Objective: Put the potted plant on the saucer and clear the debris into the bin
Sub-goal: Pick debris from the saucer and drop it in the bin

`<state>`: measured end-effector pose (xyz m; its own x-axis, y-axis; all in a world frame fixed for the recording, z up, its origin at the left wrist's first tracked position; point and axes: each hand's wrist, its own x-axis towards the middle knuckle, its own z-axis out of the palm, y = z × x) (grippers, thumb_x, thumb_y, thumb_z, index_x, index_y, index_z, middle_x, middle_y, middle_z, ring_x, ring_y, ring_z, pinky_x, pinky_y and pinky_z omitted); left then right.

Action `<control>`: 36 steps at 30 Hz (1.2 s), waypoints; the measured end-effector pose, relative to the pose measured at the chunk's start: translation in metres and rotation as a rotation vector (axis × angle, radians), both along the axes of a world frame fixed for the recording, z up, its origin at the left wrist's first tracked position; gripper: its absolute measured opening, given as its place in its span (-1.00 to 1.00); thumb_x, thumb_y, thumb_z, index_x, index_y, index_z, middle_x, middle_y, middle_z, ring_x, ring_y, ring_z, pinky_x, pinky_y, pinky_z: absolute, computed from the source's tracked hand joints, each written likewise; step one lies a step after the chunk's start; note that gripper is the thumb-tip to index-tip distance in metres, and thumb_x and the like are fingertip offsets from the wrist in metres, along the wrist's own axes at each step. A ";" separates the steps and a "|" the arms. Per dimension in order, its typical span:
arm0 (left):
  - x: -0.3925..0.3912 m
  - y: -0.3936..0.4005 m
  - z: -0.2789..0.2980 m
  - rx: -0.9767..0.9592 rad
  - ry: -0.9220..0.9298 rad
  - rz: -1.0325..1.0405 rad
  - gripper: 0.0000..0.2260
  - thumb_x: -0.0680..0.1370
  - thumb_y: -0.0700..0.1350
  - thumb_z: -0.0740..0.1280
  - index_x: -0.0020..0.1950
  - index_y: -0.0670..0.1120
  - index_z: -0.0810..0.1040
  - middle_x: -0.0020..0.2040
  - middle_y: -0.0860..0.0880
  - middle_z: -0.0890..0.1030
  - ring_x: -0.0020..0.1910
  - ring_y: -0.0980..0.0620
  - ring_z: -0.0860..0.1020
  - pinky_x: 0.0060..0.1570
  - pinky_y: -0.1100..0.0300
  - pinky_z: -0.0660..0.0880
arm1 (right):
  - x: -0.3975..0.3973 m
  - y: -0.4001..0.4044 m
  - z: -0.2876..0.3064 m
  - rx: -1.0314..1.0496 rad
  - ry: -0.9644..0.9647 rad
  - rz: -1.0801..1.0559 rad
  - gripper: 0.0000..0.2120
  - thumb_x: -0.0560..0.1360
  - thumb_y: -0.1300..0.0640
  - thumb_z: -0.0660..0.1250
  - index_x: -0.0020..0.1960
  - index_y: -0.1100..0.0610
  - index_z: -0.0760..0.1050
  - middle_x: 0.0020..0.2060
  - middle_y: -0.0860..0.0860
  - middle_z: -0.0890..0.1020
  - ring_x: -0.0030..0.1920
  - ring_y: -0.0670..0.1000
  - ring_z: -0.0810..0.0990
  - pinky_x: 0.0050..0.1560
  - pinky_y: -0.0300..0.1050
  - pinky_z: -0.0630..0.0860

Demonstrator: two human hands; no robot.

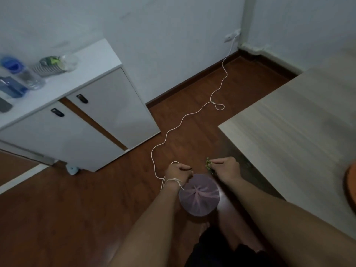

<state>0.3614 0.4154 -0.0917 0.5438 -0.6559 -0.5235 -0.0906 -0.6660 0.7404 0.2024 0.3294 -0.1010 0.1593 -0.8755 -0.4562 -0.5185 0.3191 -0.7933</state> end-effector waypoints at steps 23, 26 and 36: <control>0.026 -0.003 -0.044 0.060 -0.146 -0.084 -0.75 0.38 -0.18 0.33 -0.01 -0.09 0.70 -0.09 -0.10 0.74 -0.15 -0.07 0.70 0.00 0.05 0.64 | 0.040 0.019 -0.043 0.092 0.111 0.146 -0.89 0.39 0.12 0.44 -0.31 0.03 0.66 -0.37 -0.03 0.67 -0.21 -0.04 0.65 -0.21 -0.23 0.46; 0.028 0.001 -0.039 0.051 -0.188 -0.081 -0.81 0.42 -0.22 0.39 0.01 -0.13 0.70 -0.04 -0.12 0.73 -0.04 -0.03 0.68 0.00 0.32 0.51 | 0.045 0.025 -0.046 0.142 0.089 0.156 -0.87 0.42 0.15 0.39 -0.23 0.01 0.70 -0.41 -0.05 0.62 -0.30 0.01 0.59 -0.18 -0.14 0.51; 0.037 0.007 -0.037 0.051 -0.198 -0.092 -0.89 0.36 -0.14 0.48 -0.15 -0.11 0.73 -0.20 -0.09 0.74 -0.19 0.02 0.67 -0.12 0.25 0.54 | 0.052 0.025 -0.053 0.211 0.060 0.098 -0.88 0.35 0.17 0.45 -0.13 0.05 0.71 -0.20 0.05 0.75 -0.16 0.04 0.70 0.00 0.10 0.66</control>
<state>0.3983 0.4224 -0.1283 0.5784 -0.6829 -0.4463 -0.2927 -0.6843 0.6678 0.2548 0.3541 -0.1543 0.2058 -0.7415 -0.6386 -0.5991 0.4205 -0.6814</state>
